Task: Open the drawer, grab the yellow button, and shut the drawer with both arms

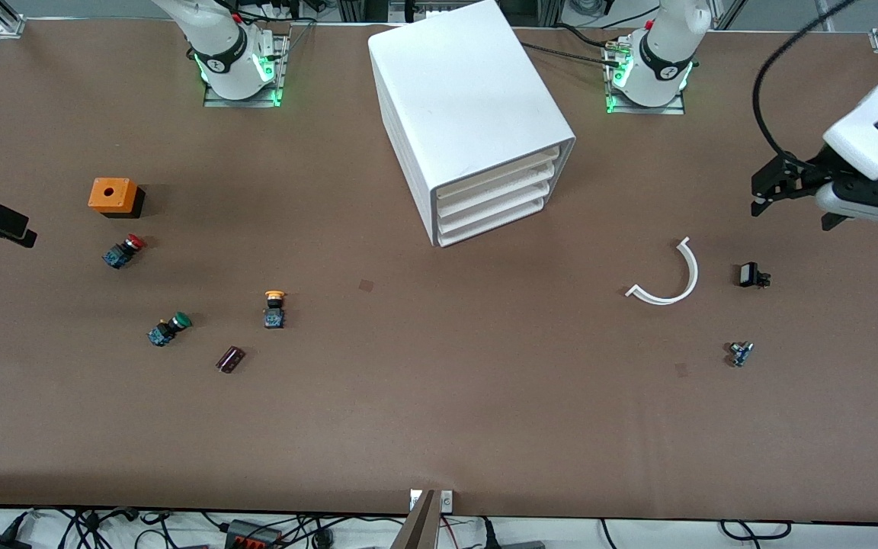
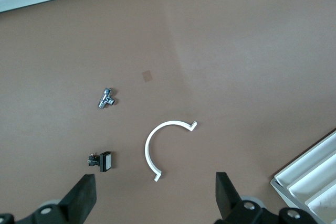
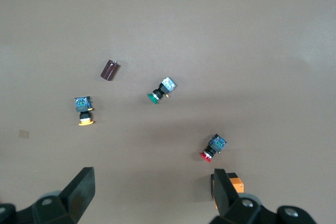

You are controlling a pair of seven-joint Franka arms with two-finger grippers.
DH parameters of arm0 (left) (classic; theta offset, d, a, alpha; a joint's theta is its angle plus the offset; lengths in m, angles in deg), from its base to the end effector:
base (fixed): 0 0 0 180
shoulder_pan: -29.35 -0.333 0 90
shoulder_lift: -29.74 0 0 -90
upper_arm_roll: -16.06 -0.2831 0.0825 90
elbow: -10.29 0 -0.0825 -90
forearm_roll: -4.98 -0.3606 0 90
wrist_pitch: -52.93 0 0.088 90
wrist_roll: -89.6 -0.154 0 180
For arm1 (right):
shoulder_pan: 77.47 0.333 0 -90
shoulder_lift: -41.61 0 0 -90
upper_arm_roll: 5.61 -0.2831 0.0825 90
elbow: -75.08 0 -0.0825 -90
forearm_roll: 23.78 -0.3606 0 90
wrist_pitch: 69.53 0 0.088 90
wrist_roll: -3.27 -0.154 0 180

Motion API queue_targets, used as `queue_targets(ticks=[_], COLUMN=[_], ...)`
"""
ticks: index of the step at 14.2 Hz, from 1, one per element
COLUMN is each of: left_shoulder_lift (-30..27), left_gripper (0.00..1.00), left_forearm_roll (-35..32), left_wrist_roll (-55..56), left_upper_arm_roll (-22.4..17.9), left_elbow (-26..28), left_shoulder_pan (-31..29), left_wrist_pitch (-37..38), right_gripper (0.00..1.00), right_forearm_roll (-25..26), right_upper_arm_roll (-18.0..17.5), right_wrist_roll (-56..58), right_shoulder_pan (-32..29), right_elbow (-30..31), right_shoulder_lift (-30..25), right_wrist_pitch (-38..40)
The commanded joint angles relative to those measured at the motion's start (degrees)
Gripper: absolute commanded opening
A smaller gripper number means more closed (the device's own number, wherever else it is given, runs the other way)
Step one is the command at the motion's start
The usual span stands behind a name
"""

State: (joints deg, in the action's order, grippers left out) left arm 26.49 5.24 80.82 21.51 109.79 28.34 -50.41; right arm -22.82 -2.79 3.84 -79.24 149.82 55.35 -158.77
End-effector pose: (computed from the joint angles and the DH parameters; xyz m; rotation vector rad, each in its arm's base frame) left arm 0.5384 -0.0433 0.5210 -3.1093 0.3594 -0.1933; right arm 0.5938 -0.0472 0.5278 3.1107 -0.1074 0.0191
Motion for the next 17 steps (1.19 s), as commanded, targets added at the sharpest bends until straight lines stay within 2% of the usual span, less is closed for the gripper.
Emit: queue_targets(ticks=[1,3,5,6,8,17], left_shoulder_lift=[-3.69,-3.17,-1.25,0.07,2.27,2.37], left_gripper=[1.0,1.0,1.0,1.0,1.0,1.0], left_forearm_roll=[0.97,0.97,0.88,0.88,0.88,0.88], left_wrist_roll=[0.51,2.62,2.37,2.19,2.19,1.92], left_upper_arm_roll=[-2.36,-4.56,-4.39,-4.47,-4.39,-4.04], left_elbow=[4.55,3.24,0.96,-1.14,-4.49,-4.76], left_shoulder_pan=[2.84,4.96,4.35,4.26,4.35,4.43], left_wrist_pitch=[0.49,2.43,3.92,5.76,8.23,8.68], right_gripper=[1.0,1.0,1.0,1.0,1.0,1.0], right_forearm_roll=[0.89,0.89,0.89,0.8,0.71,0.63], right_upper_arm_roll=[-1.41,-1.41,-1.5,-1.5,-1.5,-1.41], right_wrist_roll=[0.74,0.13,0.13,0.04,-0.14,-0.05], right_shoulder_pan=[-1.14,-1.05,-1.05,-1.05,-1.13,-1.22], right_elbow=[2.42,7.4,13.91,15.07,15.34,14.64], right_shoulder_lift=[-2.3,-5.54,-9.5,-10.3,-10.4,-9.87], right_wrist_pitch=[0.47,-0.49,-4.35,-4.63,-3.93,-3.93])
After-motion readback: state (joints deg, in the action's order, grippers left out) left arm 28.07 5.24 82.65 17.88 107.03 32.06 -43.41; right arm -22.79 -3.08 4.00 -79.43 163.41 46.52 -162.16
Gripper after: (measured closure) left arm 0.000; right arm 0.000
